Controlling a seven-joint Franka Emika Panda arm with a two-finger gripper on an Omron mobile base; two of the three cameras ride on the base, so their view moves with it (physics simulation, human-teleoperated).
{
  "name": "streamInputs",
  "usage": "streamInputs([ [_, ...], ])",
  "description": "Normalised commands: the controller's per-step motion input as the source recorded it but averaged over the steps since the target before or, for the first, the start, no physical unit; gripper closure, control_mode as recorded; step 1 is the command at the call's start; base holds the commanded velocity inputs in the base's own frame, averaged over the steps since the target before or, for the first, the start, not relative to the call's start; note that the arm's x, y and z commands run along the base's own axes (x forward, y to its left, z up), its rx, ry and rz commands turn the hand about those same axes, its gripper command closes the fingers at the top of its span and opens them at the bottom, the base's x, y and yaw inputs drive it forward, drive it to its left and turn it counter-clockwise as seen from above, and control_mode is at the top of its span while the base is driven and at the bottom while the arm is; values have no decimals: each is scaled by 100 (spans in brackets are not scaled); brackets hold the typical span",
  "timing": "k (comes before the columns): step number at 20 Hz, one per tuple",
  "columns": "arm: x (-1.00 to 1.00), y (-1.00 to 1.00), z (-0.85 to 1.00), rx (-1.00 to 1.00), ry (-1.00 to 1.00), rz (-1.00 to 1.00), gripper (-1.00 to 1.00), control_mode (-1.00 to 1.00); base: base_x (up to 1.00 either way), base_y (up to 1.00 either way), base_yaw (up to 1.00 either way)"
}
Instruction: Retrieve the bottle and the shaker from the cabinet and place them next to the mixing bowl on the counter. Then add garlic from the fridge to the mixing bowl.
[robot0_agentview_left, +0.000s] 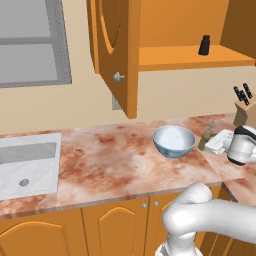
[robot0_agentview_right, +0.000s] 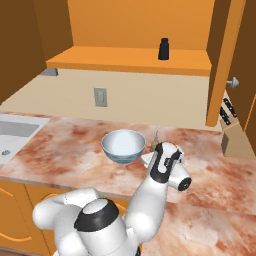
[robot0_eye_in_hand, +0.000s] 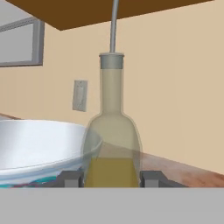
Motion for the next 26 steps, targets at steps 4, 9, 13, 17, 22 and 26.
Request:
streamInputs([
  [4, 23, 0, -32, -3, -1, 0, 100, -100, 0, 0, 0],
  [9, 32, -7, -16, 0, 0, 0, 100, -100, 0, 0, 0],
  [13, 33, -9, -10, 0, 0, 0, 100, -100, 0, 0, 0],
  [17, 1, 0, -4, 0, 0, 0, 100, -100, 0, 0, 0],
  [22, 0, 0, -12, -1, 0, 0, 100, -100, 0, 0, 0],
  [26, 0, 0, -2, -1, 0, 0, 100, -100, 0, 0, 0],
])
